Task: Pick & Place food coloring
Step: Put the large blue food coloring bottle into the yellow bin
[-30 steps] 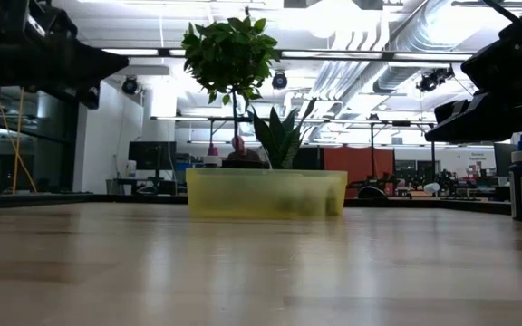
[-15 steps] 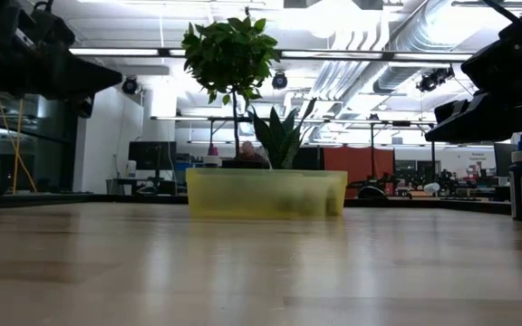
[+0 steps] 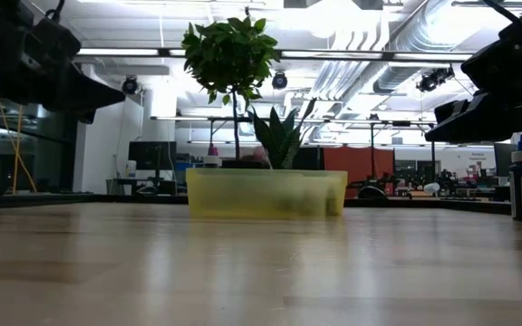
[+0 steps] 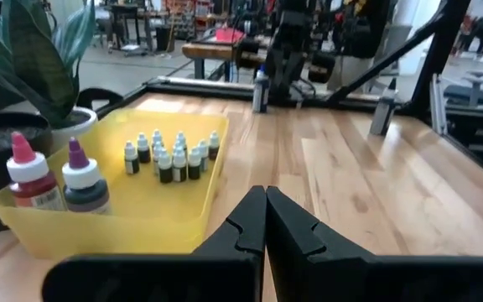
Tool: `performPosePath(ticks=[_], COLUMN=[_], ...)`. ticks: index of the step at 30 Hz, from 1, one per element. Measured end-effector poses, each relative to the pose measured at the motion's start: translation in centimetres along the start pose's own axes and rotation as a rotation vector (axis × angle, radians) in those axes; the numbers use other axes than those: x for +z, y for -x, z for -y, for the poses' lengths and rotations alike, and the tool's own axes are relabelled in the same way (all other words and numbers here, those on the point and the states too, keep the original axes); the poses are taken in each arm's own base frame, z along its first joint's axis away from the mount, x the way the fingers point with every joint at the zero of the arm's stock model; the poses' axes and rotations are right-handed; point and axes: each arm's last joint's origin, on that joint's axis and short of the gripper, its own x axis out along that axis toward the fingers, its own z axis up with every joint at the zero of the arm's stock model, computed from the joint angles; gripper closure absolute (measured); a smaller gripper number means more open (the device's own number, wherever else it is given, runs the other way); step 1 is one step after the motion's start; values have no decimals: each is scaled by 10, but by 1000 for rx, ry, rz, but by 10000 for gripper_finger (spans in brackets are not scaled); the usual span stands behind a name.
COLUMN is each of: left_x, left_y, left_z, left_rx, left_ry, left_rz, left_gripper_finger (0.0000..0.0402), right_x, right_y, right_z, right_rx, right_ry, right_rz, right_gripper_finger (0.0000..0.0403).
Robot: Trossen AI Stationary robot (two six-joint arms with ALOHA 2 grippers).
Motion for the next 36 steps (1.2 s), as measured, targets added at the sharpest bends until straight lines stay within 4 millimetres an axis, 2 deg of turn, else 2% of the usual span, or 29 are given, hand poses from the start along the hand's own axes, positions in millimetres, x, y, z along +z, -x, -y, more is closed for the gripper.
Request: performPosePath(ticks=[33,36], left_x=[-1,-1], left_y=[0,0], left_z=[0,0], left_rx=[3,4], left_ry=[8,8], left_rz=[-6,-6], left_gripper_finger=[401,401], right_x=[0,0], right_y=[0,0], right_z=[0,1], right_rx=[0,-23], right_ry=[0,53], right_rz=[0,-1], right_gripper_finger=[402,402])
